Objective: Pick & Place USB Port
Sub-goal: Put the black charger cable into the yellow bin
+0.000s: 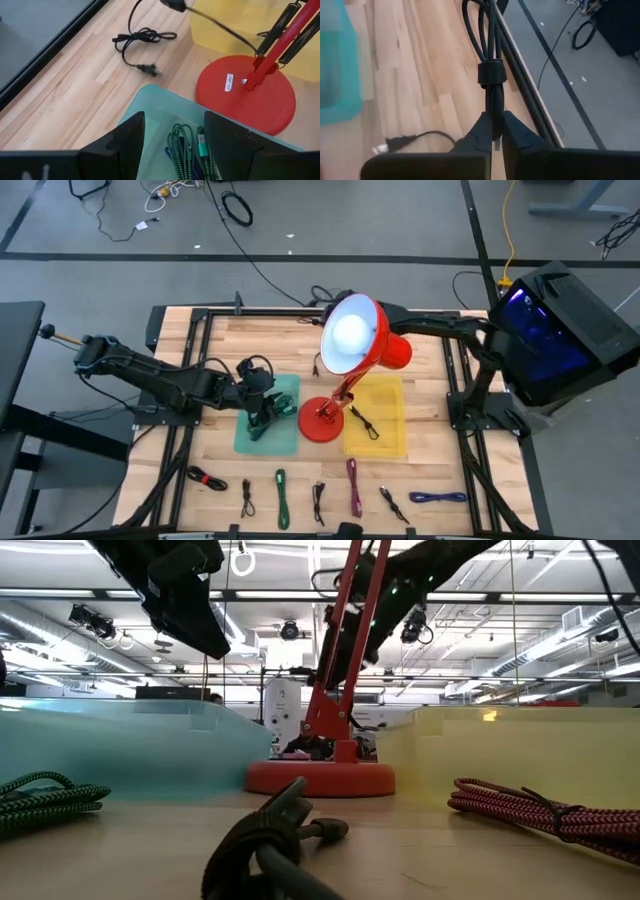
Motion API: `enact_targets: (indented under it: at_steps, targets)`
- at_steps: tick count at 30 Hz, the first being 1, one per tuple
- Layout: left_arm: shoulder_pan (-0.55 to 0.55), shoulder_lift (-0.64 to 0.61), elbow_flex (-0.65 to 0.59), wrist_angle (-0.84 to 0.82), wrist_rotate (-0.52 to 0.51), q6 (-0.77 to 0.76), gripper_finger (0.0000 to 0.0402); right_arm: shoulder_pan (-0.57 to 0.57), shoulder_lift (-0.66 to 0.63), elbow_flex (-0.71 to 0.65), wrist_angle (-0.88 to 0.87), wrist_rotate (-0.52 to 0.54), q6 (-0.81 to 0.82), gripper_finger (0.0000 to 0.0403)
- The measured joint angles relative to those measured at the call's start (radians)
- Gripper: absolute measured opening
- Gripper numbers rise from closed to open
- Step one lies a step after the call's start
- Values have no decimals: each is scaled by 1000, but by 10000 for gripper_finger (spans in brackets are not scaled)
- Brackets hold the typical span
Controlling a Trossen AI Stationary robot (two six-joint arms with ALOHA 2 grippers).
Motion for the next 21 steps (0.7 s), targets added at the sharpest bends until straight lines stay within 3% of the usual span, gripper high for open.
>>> enact_targets:
  at_steps: [7,21]
  targets:
    - [0,0,0,-15,0,0,211,-40,33,0,-14,-30,-7,10]
    - [1,0,0,-28,-9,1,211,-18,-158,0,-520,-63,92,10]
